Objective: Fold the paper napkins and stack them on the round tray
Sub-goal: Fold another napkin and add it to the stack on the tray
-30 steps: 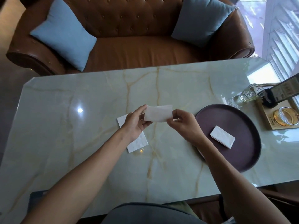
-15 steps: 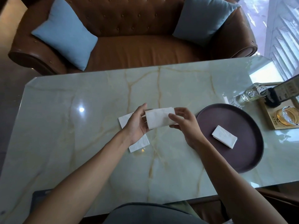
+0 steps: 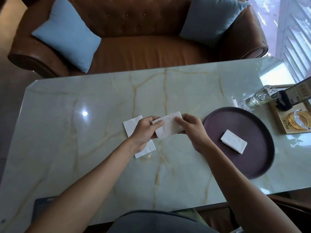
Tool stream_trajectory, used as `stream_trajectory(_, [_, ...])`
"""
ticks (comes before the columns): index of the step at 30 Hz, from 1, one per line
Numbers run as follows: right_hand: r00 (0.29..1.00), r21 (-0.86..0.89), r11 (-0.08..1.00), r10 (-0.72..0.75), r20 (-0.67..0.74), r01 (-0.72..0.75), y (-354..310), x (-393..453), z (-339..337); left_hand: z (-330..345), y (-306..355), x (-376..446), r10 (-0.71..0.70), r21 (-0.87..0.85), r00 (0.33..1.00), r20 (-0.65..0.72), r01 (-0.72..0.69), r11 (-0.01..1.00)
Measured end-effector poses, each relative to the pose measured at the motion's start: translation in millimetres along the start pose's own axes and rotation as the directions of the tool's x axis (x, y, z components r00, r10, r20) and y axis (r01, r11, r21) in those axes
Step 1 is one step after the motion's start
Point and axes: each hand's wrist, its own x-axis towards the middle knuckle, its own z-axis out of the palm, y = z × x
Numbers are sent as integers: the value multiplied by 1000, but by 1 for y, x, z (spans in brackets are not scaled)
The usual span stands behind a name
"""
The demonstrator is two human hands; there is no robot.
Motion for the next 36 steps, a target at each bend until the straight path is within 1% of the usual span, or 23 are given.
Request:
stream_trajectory(2, [999, -44, 999, -32, -17, 31, 0, 1, -1, 0, 0, -3, -5, 14, 1000, 19, 5, 1000])
stream_trajectory(4, [997, -125, 990, -71, -11, 69, -1, 2, -5, -1, 2, -6, -20, 23, 998, 61, 18, 1000])
stream_trajectory(7, [991, -258, 957, -120, 54, 130, -3, 2, -8, -5, 9, -10, -63, 42, 979, 196, 55, 998])
stream_trajectory(9, [987, -290, 945, -126, 100, 150, -4, 1, -9, -4, 11, -11, -91, 138, 958, 271, 55, 989])
stream_trajectory(11, [987, -292, 944, -131, 95, 154, -5, 0, -6, 0, 9, -11, -100, 251, 953, 287, 26, 968])
stream_trajectory(12, [989, -264, 954, -130, 69, 144, -4, 0, -4, 1, 7, -10, -94, 278, 956, 278, 13, 960])
stream_trajectory(14, [997, -105, 991, -79, -7, 78, -1, -2, -1, 4, 2, -7, -59, 262, 967, 246, -8, 965])
stream_trajectory(16, [999, 47, 999, 6, -46, -3, 4, -6, 1, 6, -2, -4, -11, 174, 985, 172, -19, 985])
stream_trajectory(17, [999, 69, 997, 35, -42, -32, 8, -9, 1, 7, -4, -2, 12, 121, 993, 116, -26, 992])
stream_trajectory(19, [998, 53, 997, 61, -4, -61, 13, -15, 2, 9, -8, 2, 49, 57, 999, 19, -50, 997])
stream_trajectory(21, [997, 23, 998, 57, 52, -58, 16, -19, 4, 10, -11, 4, 58, 38, 998, -20, -57, 998])
stream_trajectory(24, [996, 6, 999, 37, 83, -38, 15, -20, 6, 14, -11, 3, 25, 0, 1000, -15, -25, 1000])
stream_trajectory(27, [995, 10, 998, 64, 70, -65, 14, -18, 4, 16, -7, 2, -10, -42, 1000, 24, 11, 999])
stream_trajectory(29, [993, -36, 997, 74, 91, -71, 14, -17, 3, 16, -6, 2, -32, -56, 998, 51, 35, 998])
stream_trajectory(31, [992, -26, 997, 78, 101, -76, 13, -16, 1, 16, -7, 2, -48, -59, 997, 65, 52, 997])
stream_trajectory(33, [990, 37, 995, 88, 111, -93, 11, -15, -2, 15, -7, 2, -44, -40, 998, 47, 46, 998])
stream_trajectory(36, [990, 28, 996, 79, 119, -83, 9, -15, -6, 13, -9, 1, 19, 55, 1000, 17, -20, 998])
